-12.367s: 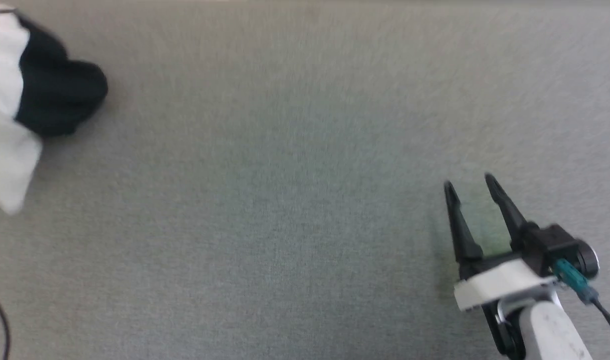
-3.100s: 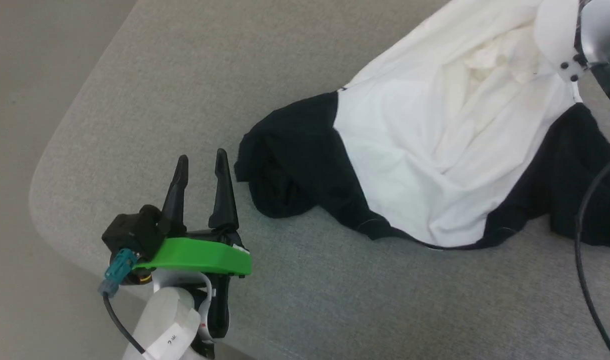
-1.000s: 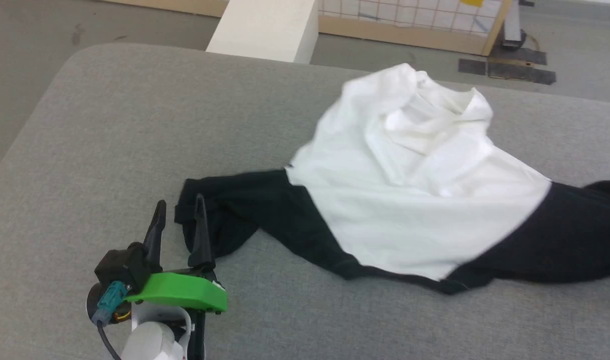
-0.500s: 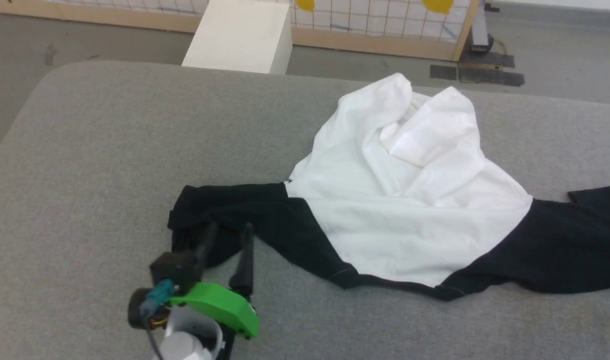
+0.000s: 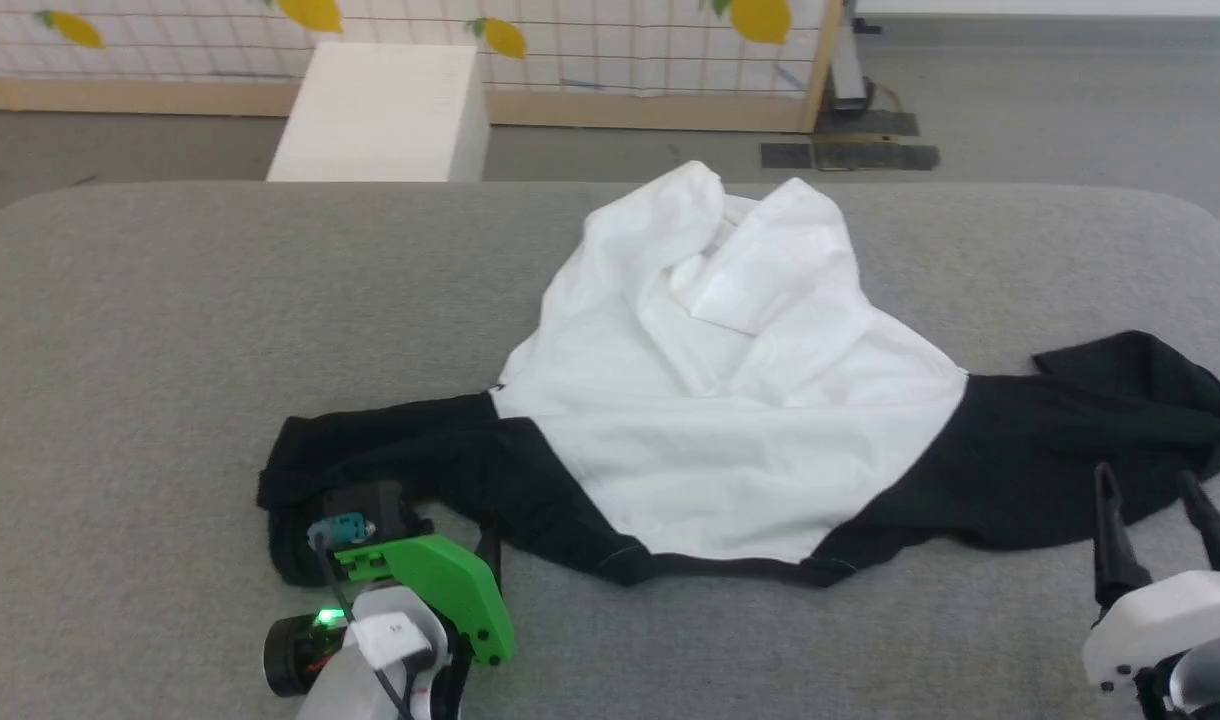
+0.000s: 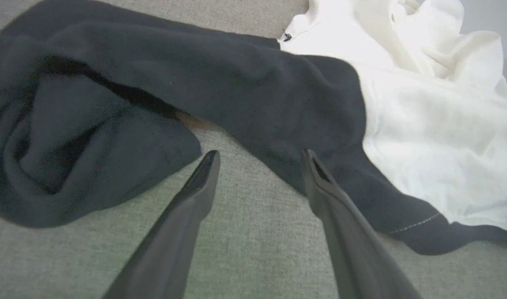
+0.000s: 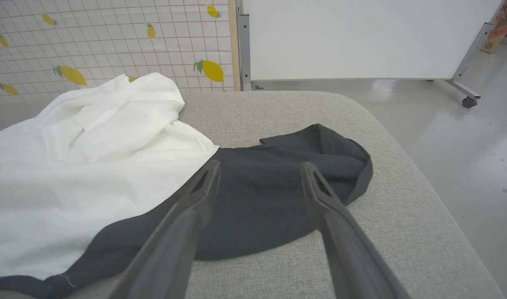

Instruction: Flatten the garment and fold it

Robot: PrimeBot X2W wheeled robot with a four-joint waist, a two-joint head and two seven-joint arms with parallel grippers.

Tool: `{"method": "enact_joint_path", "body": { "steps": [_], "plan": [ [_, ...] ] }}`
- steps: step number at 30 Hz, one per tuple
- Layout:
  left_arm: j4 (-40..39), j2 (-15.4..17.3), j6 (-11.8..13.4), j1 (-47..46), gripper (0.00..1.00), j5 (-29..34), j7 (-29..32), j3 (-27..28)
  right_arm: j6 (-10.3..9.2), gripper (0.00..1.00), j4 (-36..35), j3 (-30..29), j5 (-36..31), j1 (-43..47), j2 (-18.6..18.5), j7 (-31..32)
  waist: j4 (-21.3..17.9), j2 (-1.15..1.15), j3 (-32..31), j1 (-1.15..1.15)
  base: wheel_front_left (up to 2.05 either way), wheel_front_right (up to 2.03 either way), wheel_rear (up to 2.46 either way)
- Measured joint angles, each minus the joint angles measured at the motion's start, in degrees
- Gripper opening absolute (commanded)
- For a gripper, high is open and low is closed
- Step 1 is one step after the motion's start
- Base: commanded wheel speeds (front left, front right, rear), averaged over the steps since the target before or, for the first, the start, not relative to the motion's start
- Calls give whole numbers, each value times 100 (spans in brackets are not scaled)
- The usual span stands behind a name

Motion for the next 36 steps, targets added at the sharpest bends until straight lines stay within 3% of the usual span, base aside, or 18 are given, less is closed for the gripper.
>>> {"method": "enact_joint_path", "body": {
  "steps": [12,13,14,15,23,36],
  "plan": [
    [981,143,289,-792,100,-245,570,289,0,100,-75,495,363,120,1,132,-559,0,213,0,0,0,0],
    [1010,166,288,-836,90,-259,645,283,0,100,-82,515,363,120,1,155,-590,0,239,0,0,0,0],
    [1010,196,280,-872,35,-256,647,271,0,100,-90,522,364,119,1,162,-612,0,265,0,0,0,0],
    [1010,225,257,-887,0,-254,647,261,0,100,-97,530,365,119,0,170,-626,0,285,0,0,0,0],
    [777,290,127,-752,0,-264,383,238,0,100,5,416,543,25,1,298,-534,0,353,0,0,0,0],
    [379,225,10,-476,0,-294,-41,81,0,100,1840,-194,891,-1143,5,2292,-11,0,508,0,0,0,0]
  ]
}}
